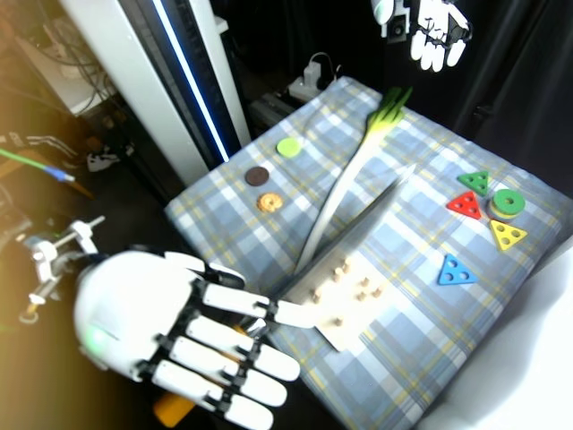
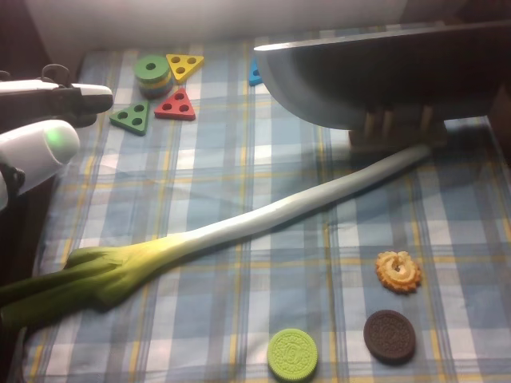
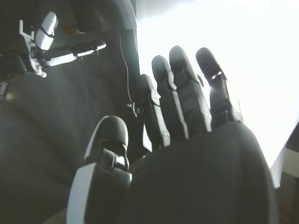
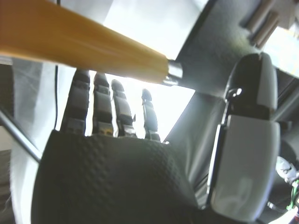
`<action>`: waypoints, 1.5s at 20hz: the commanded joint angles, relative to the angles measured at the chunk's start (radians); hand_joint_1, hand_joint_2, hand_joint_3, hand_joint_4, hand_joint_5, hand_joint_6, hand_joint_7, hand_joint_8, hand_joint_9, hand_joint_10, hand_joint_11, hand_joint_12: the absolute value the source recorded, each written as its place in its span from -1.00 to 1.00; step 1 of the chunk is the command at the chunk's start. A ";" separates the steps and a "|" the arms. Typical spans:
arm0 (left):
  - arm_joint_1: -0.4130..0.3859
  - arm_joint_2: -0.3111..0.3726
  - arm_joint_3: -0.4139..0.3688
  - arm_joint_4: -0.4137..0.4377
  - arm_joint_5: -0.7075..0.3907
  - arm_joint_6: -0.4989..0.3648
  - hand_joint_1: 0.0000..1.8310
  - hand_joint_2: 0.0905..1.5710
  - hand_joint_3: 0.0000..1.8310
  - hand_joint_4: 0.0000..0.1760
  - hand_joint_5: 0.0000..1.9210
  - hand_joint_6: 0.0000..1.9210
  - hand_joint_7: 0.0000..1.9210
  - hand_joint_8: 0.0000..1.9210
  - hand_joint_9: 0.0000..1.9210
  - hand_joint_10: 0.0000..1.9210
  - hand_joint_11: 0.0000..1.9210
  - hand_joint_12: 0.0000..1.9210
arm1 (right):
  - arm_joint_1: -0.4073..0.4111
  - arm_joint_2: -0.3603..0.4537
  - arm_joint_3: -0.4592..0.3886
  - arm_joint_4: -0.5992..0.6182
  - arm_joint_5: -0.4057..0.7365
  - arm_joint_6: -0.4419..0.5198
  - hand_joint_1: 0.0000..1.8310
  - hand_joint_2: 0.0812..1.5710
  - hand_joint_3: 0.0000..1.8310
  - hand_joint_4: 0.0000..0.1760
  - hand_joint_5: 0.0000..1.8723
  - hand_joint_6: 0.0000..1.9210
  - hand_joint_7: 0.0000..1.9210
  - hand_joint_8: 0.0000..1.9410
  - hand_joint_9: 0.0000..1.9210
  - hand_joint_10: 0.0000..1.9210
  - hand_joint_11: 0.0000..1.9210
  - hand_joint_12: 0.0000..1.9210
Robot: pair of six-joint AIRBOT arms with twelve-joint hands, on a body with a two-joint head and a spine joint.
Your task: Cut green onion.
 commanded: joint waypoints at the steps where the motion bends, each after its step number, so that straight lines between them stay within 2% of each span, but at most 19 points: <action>1: -0.008 -0.004 0.004 -0.003 -0.115 -0.005 -0.81 0.82 -1.00 0.08 -0.38 -1.00 -0.36 -1.00 -0.45 -1.00 -1.00 -0.07 | 0.022 0.004 0.017 0.022 0.073 -0.010 -0.06 -0.01 -1.00 0.80 -1.00 -1.00 -1.00 -1.00 -1.00 -1.00 -1.00 -1.00; 2: -0.008 -0.004 0.004 -0.003 -0.114 -0.005 -0.78 0.82 -1.00 0.03 -0.37 -1.00 -0.37 -1.00 -0.45 -1.00 -1.00 -0.07 | 0.035 0.000 0.024 0.021 0.051 -0.023 -0.06 -0.01 -1.00 0.75 -1.00 -1.00 -1.00 -1.00 -1.00 -1.00 -1.00 -1.00; 4: -0.008 -0.004 0.004 -0.003 -0.113 -0.005 -0.79 0.82 -1.00 0.01 -0.38 -1.00 -0.36 -1.00 -0.44 -1.00 -1.00 -0.03 | 0.072 -0.016 0.043 0.014 -0.007 -0.052 0.00 0.02 -0.99 0.99 -1.00 -1.00 -1.00 -1.00 -1.00 -1.00 -1.00 -1.00; 7: -0.008 -0.005 0.004 -0.003 -0.113 -0.005 -0.81 0.83 -1.00 0.06 -0.38 -1.00 -0.37 -1.00 -0.45 -1.00 -1.00 -0.03 | 0.111 -0.048 0.079 -0.017 -0.068 -0.052 -0.01 -0.01 -1.00 1.00 -1.00 -1.00 -0.98 -0.99 -1.00 -1.00 -1.00 -1.00; 8: -0.008 -0.005 0.004 -0.003 -0.113 -0.005 -0.77 0.83 -1.00 -0.07 -0.37 -1.00 -0.35 -1.00 -0.42 -0.99 -1.00 0.00 | 0.125 -0.054 0.088 -0.032 -0.093 -0.052 -0.01 0.01 -1.00 1.00 -1.00 -1.00 -0.96 -0.99 -1.00 -1.00 -1.00 -1.00; 10: -0.008 -0.005 0.004 -0.003 -0.113 -0.005 -0.75 0.82 -1.00 -0.07 -0.38 -1.00 -0.34 -1.00 -0.41 -0.99 -1.00 -0.01 | 0.145 -0.059 0.099 -0.060 -0.130 -0.052 0.02 0.04 -0.99 1.00 -1.00 -1.00 -0.97 -0.99 -1.00 -1.00 -1.00 -1.00; 12: -0.008 -0.006 0.004 -0.003 -0.111 -0.005 -0.71 0.83 -1.00 -0.45 -0.35 -1.00 -0.32 -1.00 -0.37 -0.99 -0.97 0.03 | 0.153 -0.063 0.107 -0.075 -0.155 -0.052 0.03 0.04 -0.99 0.98 -1.00 -1.00 -0.93 -0.98 -1.00 -1.00 -1.00 -1.00; 13: -0.008 -0.006 0.004 -0.003 -0.111 -0.005 -0.71 0.83 -1.00 -0.43 -0.36 -1.00 -0.32 -1.00 -0.38 -0.99 -0.97 0.03 | 0.162 -0.068 0.112 -0.090 -0.171 -0.052 0.02 0.05 -0.99 0.86 -1.00 -1.00 -0.92 -0.98 -1.00 -1.00 -0.99 -1.00; 15: -0.008 -0.006 0.004 -0.003 -0.111 -0.005 -0.69 0.83 -1.00 -0.68 -0.35 -1.00 -0.30 -0.99 -0.35 -0.99 -0.95 0.04 | 0.180 -0.075 0.121 -0.120 -0.204 -0.052 0.08 0.09 -0.98 0.42 -1.00 -1.00 -0.92 -0.99 -1.00 -1.00 -1.00 -1.00; 17: -0.008 -0.006 0.004 -0.003 -0.111 -0.005 -0.71 0.83 -1.00 -0.62 -0.35 -1.00 -0.30 -1.00 -0.34 -0.99 -0.94 0.04 | 0.192 -0.080 0.125 -0.140 -0.223 -0.052 0.11 0.10 -0.99 0.52 -1.00 -1.00 -0.94 -1.00 -1.00 -1.00 -1.00 -1.00; 19: -0.008 -0.006 0.003 -0.003 -0.111 -0.005 -0.71 0.83 -1.00 -0.70 -0.35 -1.00 -0.31 -1.00 -0.35 -1.00 -0.94 0.04 | 0.198 -0.086 0.129 -0.141 -0.224 -0.052 0.03 0.09 -0.99 0.40 -1.00 -1.00 -0.93 -0.99 -1.00 -1.00 -1.00 -1.00; 22: -0.008 -0.005 0.004 -0.002 -0.108 -0.005 -0.68 0.82 -1.00 -0.61 -0.33 -1.00 -0.29 -1.00 -0.34 -0.99 -0.93 0.06 | 0.206 -0.101 0.143 -0.140 -0.234 -0.052 0.10 0.13 -1.00 -0.36 -0.81 -0.99 -0.69 -0.99 -0.86 -0.98 -1.00 -1.00; 23: -0.008 -0.005 0.004 -0.002 -0.108 -0.005 -0.64 0.82 -1.00 -0.57 -0.34 -1.00 -0.29 -1.00 -0.34 -0.99 -0.92 0.06 | 0.207 -0.105 0.146 -0.140 -0.239 -0.052 0.12 0.14 -1.00 -0.86 -0.61 -0.98 -0.59 -0.99 -0.68 -0.97 -0.85 -0.92; 24: -0.008 -0.005 0.004 -0.002 -0.109 -0.005 -0.60 0.81 -1.00 -0.58 -0.33 -1.00 -0.28 -0.99 -0.34 -1.00 -0.92 0.05 | 0.207 -0.106 0.146 -0.140 -0.239 -0.052 0.09 0.16 -1.00 -1.00 -0.40 -0.97 -0.44 -0.98 -0.48 -0.99 -0.74 -0.58; 26: -0.008 -0.007 0.003 -0.002 -0.108 -0.005 -0.59 0.81 -1.00 -0.53 -0.34 -1.00 -0.28 -1.00 -0.33 -1.00 -0.91 0.05 | 0.207 -0.110 0.146 -0.140 -0.239 -0.052 0.16 0.24 -1.00 -1.00 -0.12 -0.98 -0.21 -0.99 -0.27 -0.98 -0.68 -0.10; 27: -0.008 -0.007 0.003 -0.002 -0.106 -0.005 -0.60 0.81 -1.00 -0.48 -0.34 -1.00 -0.28 -1.00 -0.33 -1.00 -0.92 0.10 | 0.207 -0.110 0.145 -0.140 -0.239 -0.052 0.22 0.32 -0.99 -1.00 0.06 -0.26 -0.06 -1.00 -0.12 -0.97 -0.55 -0.02; 28: -0.008 -0.008 0.003 -0.002 -0.106 -0.005 -0.59 0.81 -1.00 -0.44 -0.35 -1.00 -0.28 -1.00 -0.33 -1.00 -0.92 0.12 | 0.207 -0.110 0.143 -0.140 -0.239 -0.052 0.24 0.37 -0.99 -1.00 0.05 -0.05 -0.01 -1.00 -0.06 -0.96 -0.47 -0.01; 29: -0.008 -0.008 0.003 -0.002 -0.106 -0.005 -0.62 0.81 -1.00 -0.38 -0.35 -1.00 -0.29 -1.00 -0.33 -1.00 -0.92 0.13 | 0.207 -0.110 0.141 -0.140 -0.236 -0.052 0.31 0.38 -0.99 -1.00 0.09 -0.06 0.00 -0.16 0.07 -0.93 -0.35 0.12; 30: -0.008 -0.009 0.003 -0.002 -0.106 -0.005 -0.64 0.81 -1.00 -0.33 -0.35 -1.00 -0.29 -1.00 -0.32 -1.00 -0.91 0.14 | 0.207 -0.110 0.135 -0.140 -0.228 -0.052 0.32 0.40 -1.00 -1.00 0.07 -0.10 -0.04 0.14 0.15 -0.88 -0.33 0.30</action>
